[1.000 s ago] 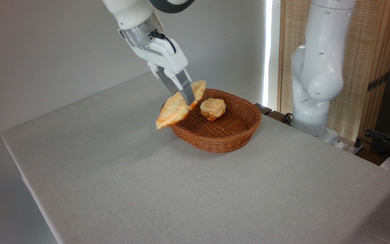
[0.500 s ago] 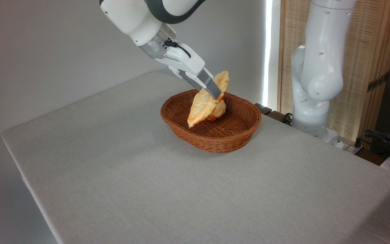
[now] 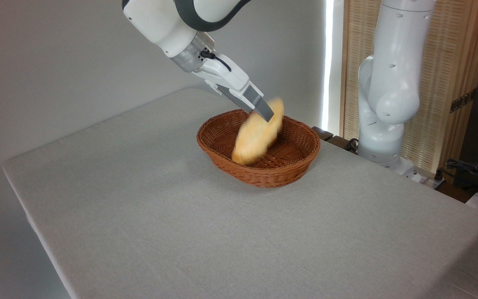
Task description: Put bread into the basket
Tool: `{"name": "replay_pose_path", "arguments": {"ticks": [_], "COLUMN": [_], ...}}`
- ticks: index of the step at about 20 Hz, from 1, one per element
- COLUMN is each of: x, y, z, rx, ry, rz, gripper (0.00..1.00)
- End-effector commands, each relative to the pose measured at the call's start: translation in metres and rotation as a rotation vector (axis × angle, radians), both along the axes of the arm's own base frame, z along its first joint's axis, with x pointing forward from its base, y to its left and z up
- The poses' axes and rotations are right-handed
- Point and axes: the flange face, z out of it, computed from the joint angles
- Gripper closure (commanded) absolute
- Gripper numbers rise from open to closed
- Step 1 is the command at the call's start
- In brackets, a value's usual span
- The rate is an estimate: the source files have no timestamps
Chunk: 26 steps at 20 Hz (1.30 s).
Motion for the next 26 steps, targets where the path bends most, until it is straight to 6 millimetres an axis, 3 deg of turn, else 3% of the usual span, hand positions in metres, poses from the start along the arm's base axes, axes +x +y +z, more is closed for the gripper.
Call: {"name": "replay_pose_path", "arguments": {"ticks": [1,4,9,17,23,26], "x": [-0.004,-0.001,0.033,0.102,0.130,0.137], "y": [-0.002,-0.005,0.003,0.057,0.101,0.112], "z": [0.002,0.006,0.019,0.029,0.029,0.036], "rx": [-0.029,-0.041,-0.082,-0.150,-0.184,-0.191], "ry": [0.033,0.002,-0.204,-0.522,-0.639,-0.668], "rz": [-0.005,-0.007,0.029,0.138,0.161,0.152], "gripper": [0.00,0.00,0.00,0.00,0.00,0.00]}}
